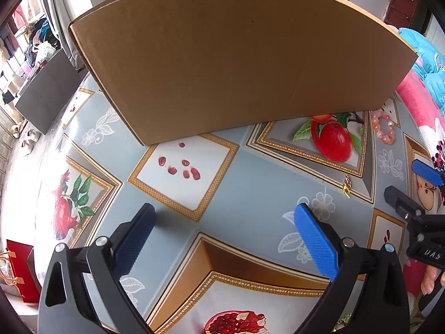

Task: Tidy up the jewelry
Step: 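Withdraw both grippers from the box toward the orange bead bracelet, then lower the open right gripper over the orange bead bracelet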

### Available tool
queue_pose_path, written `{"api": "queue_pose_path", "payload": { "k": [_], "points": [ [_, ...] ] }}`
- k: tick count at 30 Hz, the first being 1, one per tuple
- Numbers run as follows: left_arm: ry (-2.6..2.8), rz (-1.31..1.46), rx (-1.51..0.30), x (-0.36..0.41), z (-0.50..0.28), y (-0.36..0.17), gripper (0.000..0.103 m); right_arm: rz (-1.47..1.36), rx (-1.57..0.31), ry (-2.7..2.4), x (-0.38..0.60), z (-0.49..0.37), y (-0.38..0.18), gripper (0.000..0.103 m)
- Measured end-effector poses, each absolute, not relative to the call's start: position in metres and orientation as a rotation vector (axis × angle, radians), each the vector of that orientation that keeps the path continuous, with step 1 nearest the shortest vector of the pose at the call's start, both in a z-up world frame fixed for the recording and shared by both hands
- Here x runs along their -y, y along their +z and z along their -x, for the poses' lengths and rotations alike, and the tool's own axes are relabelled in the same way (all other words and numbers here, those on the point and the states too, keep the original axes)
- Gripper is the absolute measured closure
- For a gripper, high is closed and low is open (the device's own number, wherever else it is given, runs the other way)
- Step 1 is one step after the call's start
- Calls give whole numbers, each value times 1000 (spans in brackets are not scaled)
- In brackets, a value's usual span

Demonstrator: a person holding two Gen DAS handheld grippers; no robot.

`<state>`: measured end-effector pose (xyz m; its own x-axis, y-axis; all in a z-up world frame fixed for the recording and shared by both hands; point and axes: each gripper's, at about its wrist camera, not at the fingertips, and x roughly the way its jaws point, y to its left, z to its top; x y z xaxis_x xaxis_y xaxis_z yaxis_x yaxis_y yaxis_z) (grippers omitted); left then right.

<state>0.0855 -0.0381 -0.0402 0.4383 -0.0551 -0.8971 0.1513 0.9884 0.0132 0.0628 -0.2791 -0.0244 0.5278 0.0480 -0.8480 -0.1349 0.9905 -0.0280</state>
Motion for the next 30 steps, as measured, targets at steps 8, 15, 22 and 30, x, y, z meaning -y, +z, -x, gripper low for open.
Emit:
{"api": "queue_pose_path", "payload": {
  "k": [8, 15, 22, 30],
  "points": [
    [-125, -94, -1117, 38, -85, -42, 5, 98, -1003, 127, 276, -59, -26, 8],
    [-118, -90, -1119, 38, -86, -43, 5, 91, -1006, 128, 273, -58, -25, 8],
    [-118, -91, -1120, 38, -85, -43, 5, 94, -995, 127, 276, -60, -27, 8],
    [-118, -92, -1114, 38, -85, -42, 5, 91, -994, 117, 276, -61, -27, 8]
  ]
}}
